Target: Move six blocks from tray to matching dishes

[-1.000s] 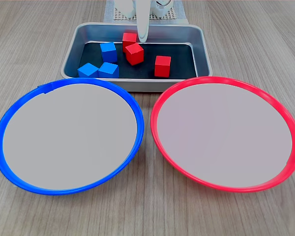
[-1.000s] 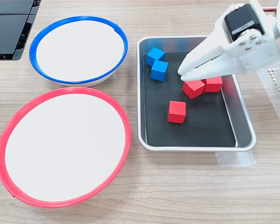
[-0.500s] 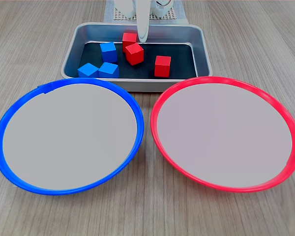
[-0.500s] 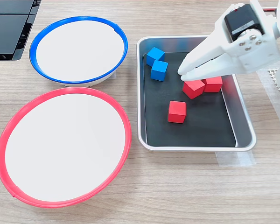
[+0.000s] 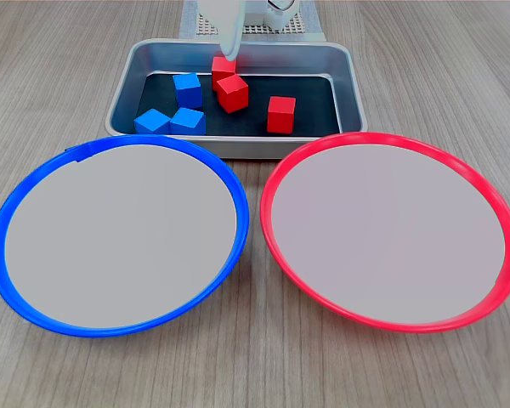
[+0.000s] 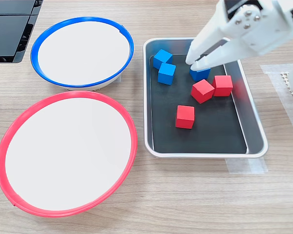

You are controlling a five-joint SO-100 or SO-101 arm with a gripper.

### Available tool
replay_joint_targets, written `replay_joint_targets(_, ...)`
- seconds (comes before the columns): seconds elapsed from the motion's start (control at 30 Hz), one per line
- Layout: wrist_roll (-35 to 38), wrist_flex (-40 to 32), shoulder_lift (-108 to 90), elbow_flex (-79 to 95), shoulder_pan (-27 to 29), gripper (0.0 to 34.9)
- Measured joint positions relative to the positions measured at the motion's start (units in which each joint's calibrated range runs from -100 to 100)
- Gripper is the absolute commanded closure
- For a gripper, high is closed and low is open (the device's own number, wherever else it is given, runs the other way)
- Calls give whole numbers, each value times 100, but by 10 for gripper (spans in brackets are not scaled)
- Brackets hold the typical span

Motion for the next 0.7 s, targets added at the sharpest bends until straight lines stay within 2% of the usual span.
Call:
replay_joint_targets(0.07, 0, 294, 1799, -1234, 292, 226)
replay_joint_targets(0.3, 186, 677, 4084, -2595, 504, 164)
replay_joint_targets(0.5, 264, 734, 5030, -3194, 593, 160)
replay_joint_targets(0.7, 298, 734, 5618, -3566, 664, 171)
